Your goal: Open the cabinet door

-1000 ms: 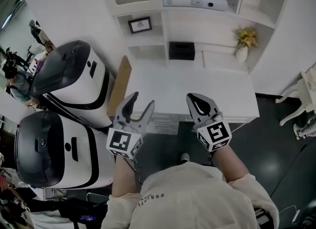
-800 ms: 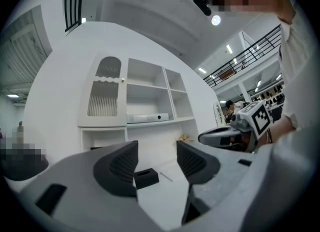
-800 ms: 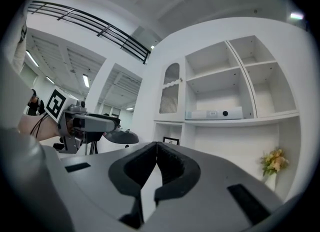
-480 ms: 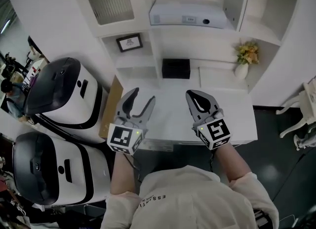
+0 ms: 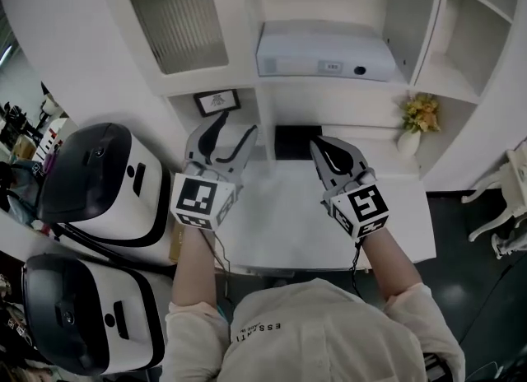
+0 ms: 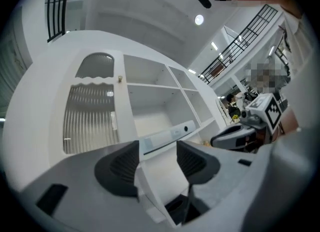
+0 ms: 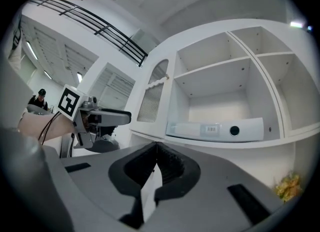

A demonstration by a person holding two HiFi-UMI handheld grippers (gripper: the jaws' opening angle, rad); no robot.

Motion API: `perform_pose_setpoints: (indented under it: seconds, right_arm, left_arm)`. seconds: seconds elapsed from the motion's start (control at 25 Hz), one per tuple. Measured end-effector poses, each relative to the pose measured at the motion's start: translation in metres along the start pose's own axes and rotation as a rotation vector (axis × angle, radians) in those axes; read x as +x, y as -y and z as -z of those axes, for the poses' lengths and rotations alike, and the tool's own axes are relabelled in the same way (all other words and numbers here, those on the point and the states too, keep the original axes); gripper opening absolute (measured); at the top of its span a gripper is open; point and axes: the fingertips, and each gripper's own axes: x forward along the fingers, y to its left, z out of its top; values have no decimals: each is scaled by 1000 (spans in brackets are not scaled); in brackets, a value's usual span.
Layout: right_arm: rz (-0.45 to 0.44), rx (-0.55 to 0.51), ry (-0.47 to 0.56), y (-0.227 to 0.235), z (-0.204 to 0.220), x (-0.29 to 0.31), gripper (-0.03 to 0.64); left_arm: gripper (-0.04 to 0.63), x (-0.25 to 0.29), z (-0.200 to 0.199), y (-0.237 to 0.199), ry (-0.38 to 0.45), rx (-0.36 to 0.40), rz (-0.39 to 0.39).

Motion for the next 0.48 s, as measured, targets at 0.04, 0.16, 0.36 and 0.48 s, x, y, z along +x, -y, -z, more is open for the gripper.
perform_pose_setpoints:
  seconds: [0.04, 0.16, 0.36, 0.48]
  right_arm:
    - [5, -3, 5, 3, -4, 8, 15]
    - [13, -7, 21, 9, -14, 30, 15]
    - [21, -38, 50, 14, -33, 60, 15]
    - [30, -63, 68, 19, -47, 74, 15]
  left_arm:
    - [233, 8, -7, -10, 14, 4, 0]
    - [233, 30, -29, -39, 52, 25, 3]
    - [232, 67, -70, -80, 91, 122, -8]
    - [232, 85, -95, -98, 123, 176, -15]
